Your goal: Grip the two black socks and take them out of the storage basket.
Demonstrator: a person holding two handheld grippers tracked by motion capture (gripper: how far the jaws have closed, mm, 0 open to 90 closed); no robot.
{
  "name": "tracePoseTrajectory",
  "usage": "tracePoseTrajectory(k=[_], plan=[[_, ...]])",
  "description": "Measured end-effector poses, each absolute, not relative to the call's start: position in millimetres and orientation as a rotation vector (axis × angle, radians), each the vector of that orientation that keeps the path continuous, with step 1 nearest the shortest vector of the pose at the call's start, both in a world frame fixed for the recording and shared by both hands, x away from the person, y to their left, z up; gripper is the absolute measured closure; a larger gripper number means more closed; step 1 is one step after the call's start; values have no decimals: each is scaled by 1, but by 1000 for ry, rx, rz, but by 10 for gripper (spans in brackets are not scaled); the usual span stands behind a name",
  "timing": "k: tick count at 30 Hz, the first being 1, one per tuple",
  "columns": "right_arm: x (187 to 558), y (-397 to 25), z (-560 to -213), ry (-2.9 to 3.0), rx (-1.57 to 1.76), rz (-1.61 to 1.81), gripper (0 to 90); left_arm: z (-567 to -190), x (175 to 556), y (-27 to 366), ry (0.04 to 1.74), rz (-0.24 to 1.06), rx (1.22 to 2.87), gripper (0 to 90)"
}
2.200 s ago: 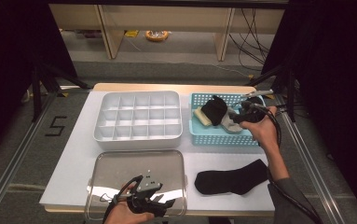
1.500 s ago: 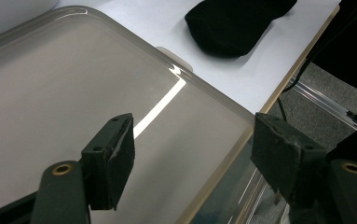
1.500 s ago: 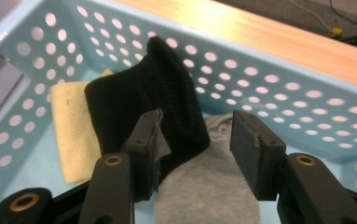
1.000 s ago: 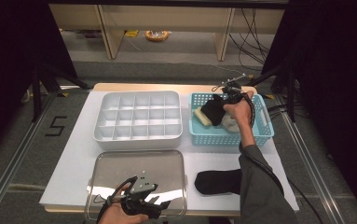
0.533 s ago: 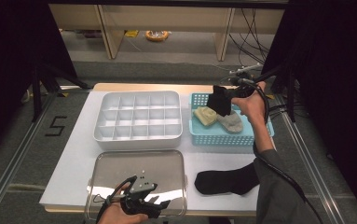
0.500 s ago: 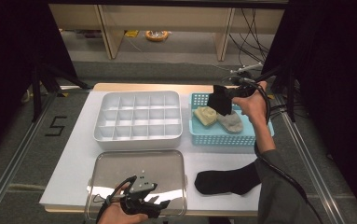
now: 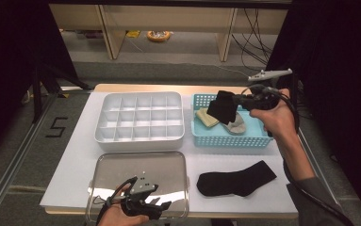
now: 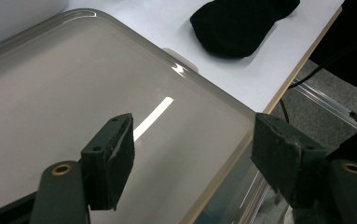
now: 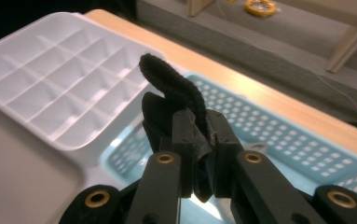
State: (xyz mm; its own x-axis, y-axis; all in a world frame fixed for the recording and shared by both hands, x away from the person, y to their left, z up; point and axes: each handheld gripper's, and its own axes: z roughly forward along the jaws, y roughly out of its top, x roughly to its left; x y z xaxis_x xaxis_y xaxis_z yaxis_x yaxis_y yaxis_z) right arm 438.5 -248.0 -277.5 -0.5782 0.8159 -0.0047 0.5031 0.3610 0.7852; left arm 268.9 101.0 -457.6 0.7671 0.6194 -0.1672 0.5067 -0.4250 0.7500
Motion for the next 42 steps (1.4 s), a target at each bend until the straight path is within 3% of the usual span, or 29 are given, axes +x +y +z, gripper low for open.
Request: tracePoseTrajectory(k=[8,19,29,42], plan=[[387,-266,-303,2296,1142,1170,844,-457,269,101,844,165,2107,298],[344,-279,-372,2356,1220,1141,844,-460,268,98,866,155,2110,298],[338,-257,-432,2482,1220,1247,840,-462,268,97,859,153,2117,298],[342,-293,-434,2236,1396,1275,836,-460,274,76,815,138,2133,308]])
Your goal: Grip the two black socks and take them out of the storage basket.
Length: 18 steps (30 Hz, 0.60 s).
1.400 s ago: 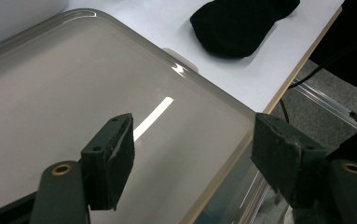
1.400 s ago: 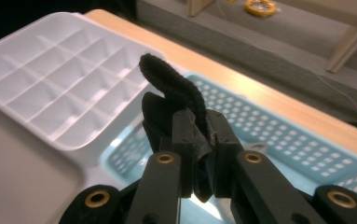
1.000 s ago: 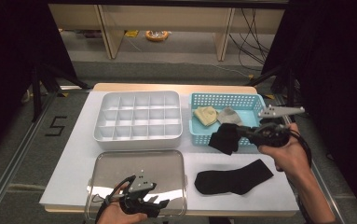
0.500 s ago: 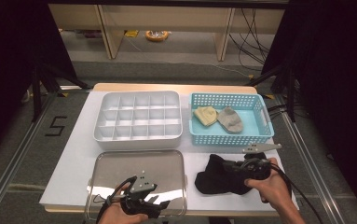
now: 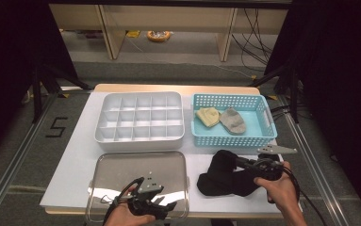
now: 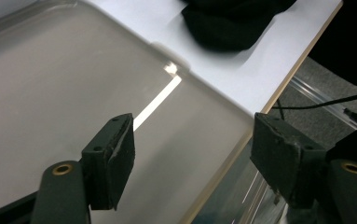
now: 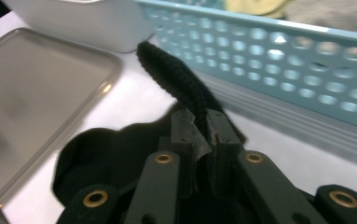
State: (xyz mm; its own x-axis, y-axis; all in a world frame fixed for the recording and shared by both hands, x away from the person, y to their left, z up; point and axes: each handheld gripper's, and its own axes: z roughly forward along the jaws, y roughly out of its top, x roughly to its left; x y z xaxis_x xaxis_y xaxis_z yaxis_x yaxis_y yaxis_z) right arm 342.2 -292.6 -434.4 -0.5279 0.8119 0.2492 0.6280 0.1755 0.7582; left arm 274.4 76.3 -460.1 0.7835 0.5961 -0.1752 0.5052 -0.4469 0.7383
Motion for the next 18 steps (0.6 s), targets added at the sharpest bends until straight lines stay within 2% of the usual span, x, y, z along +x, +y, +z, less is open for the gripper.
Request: tracePoseTrajectory(k=[8,11,18], plan=[[339,-312,-432,2175,1432,1285,837,-450,291,17,720,121,2145,347],[340,-318,-431,2154,1441,1306,837,-454,301,-19,684,102,2180,364],[342,-327,-432,2138,1445,1302,837,-457,316,-60,653,157,2179,414]])
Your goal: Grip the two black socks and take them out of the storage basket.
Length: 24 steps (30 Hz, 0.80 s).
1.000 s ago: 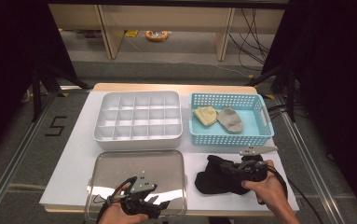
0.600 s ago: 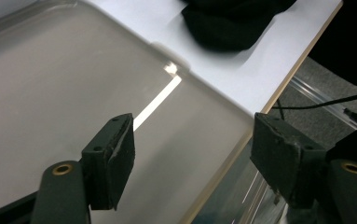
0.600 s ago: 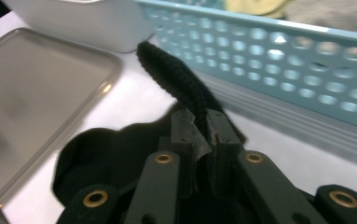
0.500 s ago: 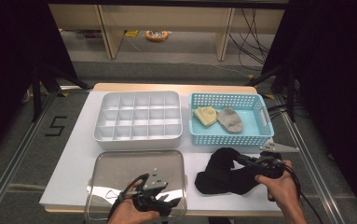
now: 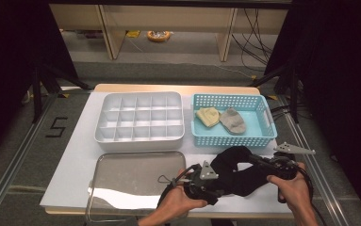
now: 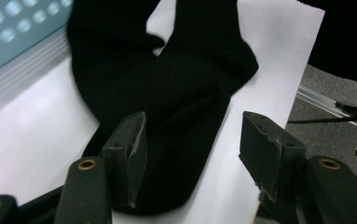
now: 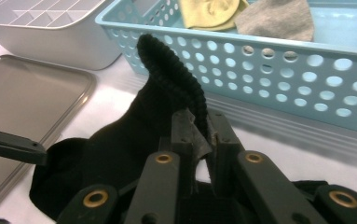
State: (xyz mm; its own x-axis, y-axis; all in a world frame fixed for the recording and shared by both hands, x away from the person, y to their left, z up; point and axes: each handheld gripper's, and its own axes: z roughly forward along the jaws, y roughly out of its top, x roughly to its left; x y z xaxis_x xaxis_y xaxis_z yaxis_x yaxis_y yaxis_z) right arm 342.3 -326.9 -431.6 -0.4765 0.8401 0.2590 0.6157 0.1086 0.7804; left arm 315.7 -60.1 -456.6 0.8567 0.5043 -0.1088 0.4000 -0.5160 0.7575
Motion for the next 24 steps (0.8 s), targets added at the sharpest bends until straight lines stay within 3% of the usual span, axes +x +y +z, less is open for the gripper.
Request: tracePoseTrajectory(k=[8,9,11,15,24], plan=[[342,-326,-434,2144,1490,1302,835,-476,329,-88,654,202,2251,412],[343,-326,-435,2143,1477,1306,835,-479,330,-90,639,222,2264,438],[343,-325,-435,2144,1507,1316,835,-485,331,-92,603,272,2284,577],[345,-330,-436,2145,1446,1299,839,-477,335,-86,607,243,2262,796],[333,-341,-417,2087,1443,1318,844,-443,325,-47,519,208,2278,825]])
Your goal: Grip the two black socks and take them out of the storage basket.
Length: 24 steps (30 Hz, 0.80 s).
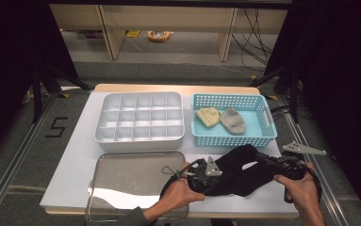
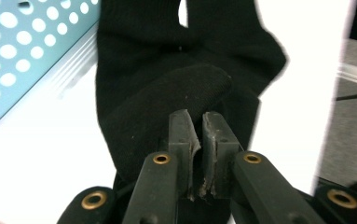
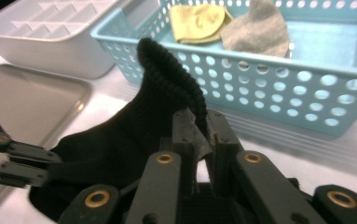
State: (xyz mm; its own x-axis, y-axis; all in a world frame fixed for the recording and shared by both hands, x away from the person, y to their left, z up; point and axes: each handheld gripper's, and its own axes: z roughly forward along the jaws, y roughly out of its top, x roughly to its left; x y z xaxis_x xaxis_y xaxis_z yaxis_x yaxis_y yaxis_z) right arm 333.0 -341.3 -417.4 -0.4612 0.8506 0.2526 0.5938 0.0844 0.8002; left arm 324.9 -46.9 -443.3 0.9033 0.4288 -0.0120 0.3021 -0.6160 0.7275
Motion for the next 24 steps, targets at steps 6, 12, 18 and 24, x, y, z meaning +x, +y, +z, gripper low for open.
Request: tracePoseTrajectory(k=[6,12,18,24], plan=[[310,-349,-417,2080,1497,1357,844,-436,314,-29,416,189,2348,818],[297,-361,-426,2075,1527,1339,844,-447,319,-28,387,145,2391,803],[298,-373,-442,2070,1617,1310,842,-455,326,-29,446,125,2368,731],[307,-378,-455,2079,1615,1199,837,-451,336,-12,574,150,2307,613]])
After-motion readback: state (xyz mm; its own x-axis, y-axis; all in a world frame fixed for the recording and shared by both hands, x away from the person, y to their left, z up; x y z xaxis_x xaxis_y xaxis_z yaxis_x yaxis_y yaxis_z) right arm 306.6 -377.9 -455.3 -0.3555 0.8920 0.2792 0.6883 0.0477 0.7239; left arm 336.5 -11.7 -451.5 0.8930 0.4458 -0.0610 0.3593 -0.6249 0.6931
